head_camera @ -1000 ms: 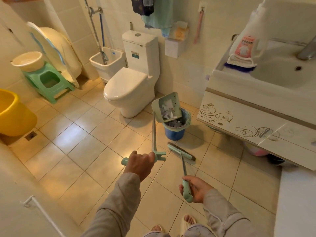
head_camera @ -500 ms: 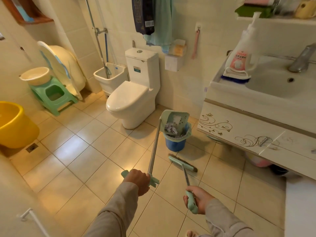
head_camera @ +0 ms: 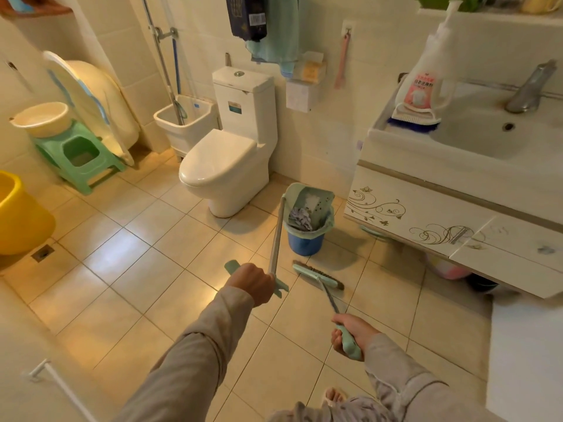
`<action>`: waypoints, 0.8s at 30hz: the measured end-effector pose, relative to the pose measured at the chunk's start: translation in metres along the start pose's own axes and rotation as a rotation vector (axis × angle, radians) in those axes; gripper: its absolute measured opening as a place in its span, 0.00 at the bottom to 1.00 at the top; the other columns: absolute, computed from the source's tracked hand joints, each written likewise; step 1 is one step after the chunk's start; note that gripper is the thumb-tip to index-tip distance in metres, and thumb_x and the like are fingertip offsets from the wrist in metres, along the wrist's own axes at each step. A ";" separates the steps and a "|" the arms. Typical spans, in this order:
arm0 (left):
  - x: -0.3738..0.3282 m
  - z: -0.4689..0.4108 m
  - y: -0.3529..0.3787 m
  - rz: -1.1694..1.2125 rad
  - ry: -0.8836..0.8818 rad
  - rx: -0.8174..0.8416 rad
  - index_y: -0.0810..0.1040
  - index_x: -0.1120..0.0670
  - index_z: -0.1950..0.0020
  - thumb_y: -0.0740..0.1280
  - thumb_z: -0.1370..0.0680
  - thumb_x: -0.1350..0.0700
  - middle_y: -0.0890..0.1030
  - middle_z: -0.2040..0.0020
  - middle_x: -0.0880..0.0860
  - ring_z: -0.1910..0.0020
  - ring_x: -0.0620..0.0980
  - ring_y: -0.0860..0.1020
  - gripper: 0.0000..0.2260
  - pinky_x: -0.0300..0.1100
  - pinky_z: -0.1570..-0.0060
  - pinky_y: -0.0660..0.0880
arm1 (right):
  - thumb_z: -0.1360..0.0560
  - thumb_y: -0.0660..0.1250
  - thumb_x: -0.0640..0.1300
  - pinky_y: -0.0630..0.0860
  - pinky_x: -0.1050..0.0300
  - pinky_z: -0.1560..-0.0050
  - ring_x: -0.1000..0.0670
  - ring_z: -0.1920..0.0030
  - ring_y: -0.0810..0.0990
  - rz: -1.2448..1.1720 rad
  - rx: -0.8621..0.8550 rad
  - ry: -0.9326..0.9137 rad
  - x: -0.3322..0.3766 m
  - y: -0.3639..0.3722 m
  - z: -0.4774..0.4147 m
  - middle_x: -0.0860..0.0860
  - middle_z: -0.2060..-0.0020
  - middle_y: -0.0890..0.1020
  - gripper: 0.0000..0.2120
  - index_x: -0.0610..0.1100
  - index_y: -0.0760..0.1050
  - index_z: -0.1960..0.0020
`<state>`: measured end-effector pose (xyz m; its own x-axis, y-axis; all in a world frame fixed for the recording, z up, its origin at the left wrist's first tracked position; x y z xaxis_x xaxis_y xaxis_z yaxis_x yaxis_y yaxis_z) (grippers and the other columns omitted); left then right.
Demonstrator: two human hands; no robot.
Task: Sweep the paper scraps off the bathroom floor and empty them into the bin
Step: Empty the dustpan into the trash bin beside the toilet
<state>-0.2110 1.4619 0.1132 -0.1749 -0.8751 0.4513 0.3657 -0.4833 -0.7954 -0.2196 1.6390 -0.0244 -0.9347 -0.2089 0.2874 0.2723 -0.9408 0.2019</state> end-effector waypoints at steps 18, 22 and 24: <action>-0.044 0.006 0.053 0.014 0.001 0.061 0.65 0.65 0.37 0.60 0.20 0.59 0.83 0.54 0.54 0.56 0.53 0.83 0.15 0.42 0.64 0.66 | 0.21 0.56 0.42 0.62 0.74 0.86 0.54 0.91 0.63 0.077 -0.024 0.054 -0.021 -0.011 -0.012 0.50 0.90 0.65 0.17 0.43 0.60 0.68; -0.045 0.004 0.041 0.026 0.006 0.062 0.67 0.65 0.38 0.59 0.20 0.59 0.83 0.52 0.55 0.54 0.52 0.83 0.13 0.41 0.61 0.70 | 0.21 0.57 0.44 0.61 0.73 0.85 0.55 0.90 0.63 0.142 -0.018 0.061 -0.019 -0.014 -0.008 0.51 0.89 0.65 0.18 0.43 0.60 0.69; -0.035 0.004 0.032 0.024 -0.030 0.067 0.71 0.63 0.42 0.58 0.19 0.57 0.83 0.52 0.54 0.53 0.52 0.83 0.11 0.41 0.59 0.72 | 0.21 0.59 0.42 0.62 0.72 0.86 0.55 0.90 0.63 0.153 -0.006 0.053 -0.016 -0.012 -0.003 0.50 0.89 0.65 0.18 0.44 0.59 0.68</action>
<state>-0.1895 1.4771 0.0735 -0.1387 -0.8846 0.4453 0.4303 -0.4588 -0.7774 -0.2083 1.6529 -0.0346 -0.8932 -0.3638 0.2643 0.4115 -0.8983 0.1540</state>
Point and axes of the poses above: each hand's wrist, its own z-axis away from the middle knuckle, its own y-axis out of the palm, x = y × z, the point moved 10 cm from there along -z, towards the middle knuckle
